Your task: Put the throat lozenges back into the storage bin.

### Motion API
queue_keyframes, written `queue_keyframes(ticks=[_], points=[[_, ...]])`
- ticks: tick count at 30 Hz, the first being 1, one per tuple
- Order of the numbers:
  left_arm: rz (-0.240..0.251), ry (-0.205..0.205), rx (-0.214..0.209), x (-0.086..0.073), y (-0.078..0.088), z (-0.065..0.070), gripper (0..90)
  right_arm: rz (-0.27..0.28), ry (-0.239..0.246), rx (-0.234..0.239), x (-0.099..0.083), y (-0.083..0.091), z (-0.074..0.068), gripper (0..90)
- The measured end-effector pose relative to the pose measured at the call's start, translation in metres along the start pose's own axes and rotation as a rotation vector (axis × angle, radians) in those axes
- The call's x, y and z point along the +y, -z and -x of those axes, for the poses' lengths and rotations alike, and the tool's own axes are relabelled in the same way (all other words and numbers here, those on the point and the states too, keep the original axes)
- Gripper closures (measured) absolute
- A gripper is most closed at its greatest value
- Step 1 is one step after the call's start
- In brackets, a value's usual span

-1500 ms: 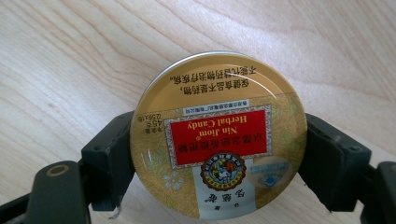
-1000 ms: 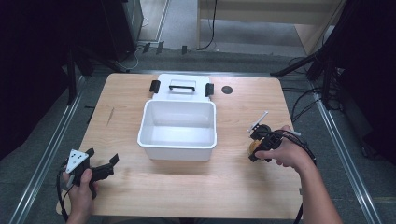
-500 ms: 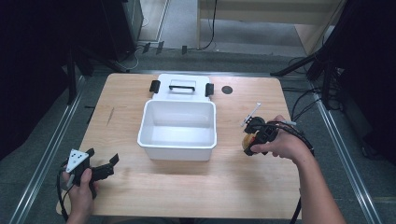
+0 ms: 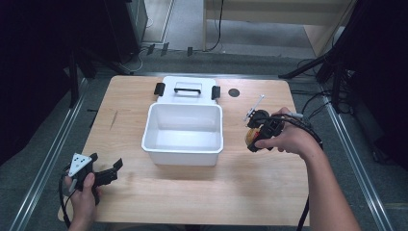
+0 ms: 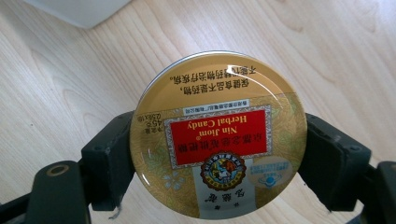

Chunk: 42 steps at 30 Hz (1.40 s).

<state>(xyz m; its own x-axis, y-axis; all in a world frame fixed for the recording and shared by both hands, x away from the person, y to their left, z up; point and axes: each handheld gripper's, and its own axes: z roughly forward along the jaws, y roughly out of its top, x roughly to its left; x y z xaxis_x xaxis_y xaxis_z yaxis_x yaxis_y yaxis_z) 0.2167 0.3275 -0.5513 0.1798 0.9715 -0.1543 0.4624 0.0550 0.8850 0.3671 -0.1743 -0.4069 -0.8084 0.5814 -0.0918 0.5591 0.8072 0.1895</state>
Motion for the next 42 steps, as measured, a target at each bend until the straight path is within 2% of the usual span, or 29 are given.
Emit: queue_keyframes(ticks=[7,14,26,42], points=[[-0.003,-0.002,0.001,0.0,-0.001,0.0,0.0,-0.001,0.023,-0.012,0.012,0.008,-0.001,20.5],[-0.004,0.003,-0.012,0.0,-0.001,-0.001,0.0,0.004,0.067,-0.019,0.031,0.017,-0.006,20.5],[-0.006,-0.001,-0.023,0.0,-0.001,-0.001,0.0,0.002,0.1,-0.032,0.052,0.031,-0.013,20.5],[-0.007,-0.002,-0.031,0.0,-0.001,-0.001,0.0,0.009,0.16,-0.036,0.081,0.039,-0.023,20.5]])
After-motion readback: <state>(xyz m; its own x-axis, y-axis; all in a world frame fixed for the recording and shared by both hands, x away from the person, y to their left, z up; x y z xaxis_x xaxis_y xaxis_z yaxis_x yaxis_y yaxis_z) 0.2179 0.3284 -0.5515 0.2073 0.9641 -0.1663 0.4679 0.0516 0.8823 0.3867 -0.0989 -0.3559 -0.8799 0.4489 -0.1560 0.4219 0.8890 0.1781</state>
